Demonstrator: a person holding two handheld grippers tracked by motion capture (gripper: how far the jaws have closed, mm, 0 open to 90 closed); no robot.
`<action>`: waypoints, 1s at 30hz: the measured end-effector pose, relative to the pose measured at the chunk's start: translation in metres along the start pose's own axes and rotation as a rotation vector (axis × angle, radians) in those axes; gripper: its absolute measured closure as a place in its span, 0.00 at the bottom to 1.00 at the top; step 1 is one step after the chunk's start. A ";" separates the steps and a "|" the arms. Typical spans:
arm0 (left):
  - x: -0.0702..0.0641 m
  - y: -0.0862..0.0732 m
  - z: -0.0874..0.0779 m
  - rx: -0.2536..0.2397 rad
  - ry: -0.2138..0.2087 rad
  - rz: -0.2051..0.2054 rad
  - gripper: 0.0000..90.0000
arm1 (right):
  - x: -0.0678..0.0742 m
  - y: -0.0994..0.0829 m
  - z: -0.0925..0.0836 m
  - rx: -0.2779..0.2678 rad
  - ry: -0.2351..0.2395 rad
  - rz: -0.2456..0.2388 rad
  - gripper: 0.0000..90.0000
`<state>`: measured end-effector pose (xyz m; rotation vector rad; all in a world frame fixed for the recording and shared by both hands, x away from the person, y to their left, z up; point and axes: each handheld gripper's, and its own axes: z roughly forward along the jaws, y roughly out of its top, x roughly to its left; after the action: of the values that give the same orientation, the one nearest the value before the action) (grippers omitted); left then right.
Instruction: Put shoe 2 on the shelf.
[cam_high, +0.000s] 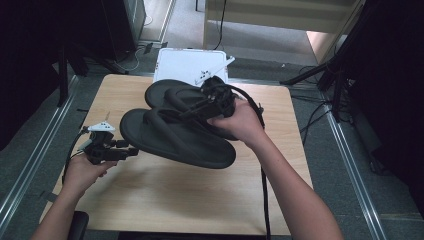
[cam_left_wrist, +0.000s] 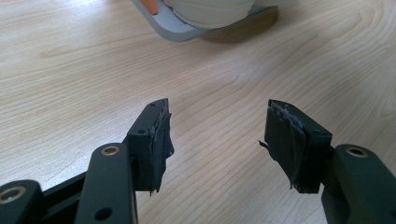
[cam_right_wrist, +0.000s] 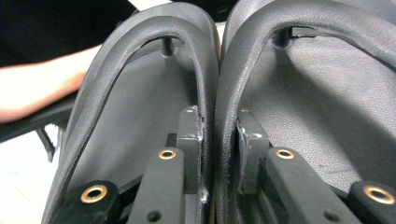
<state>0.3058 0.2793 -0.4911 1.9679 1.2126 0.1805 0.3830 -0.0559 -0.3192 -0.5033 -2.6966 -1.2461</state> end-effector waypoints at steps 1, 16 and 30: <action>0.000 0.000 0.000 0.000 0.000 0.001 0.46 | -0.003 0.003 0.000 0.001 -0.017 0.018 0.86; 0.000 0.000 0.000 0.007 -0.003 0.010 0.46 | -0.065 0.032 -0.001 -0.053 -0.300 0.309 0.86; -0.001 0.001 0.001 0.010 -0.008 0.019 0.46 | -0.103 0.051 0.012 -0.103 -0.512 0.523 0.86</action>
<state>0.3064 0.2780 -0.4909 1.9877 1.1919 0.1765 0.4976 -0.0413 -0.3169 -1.6094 -2.5782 -1.2199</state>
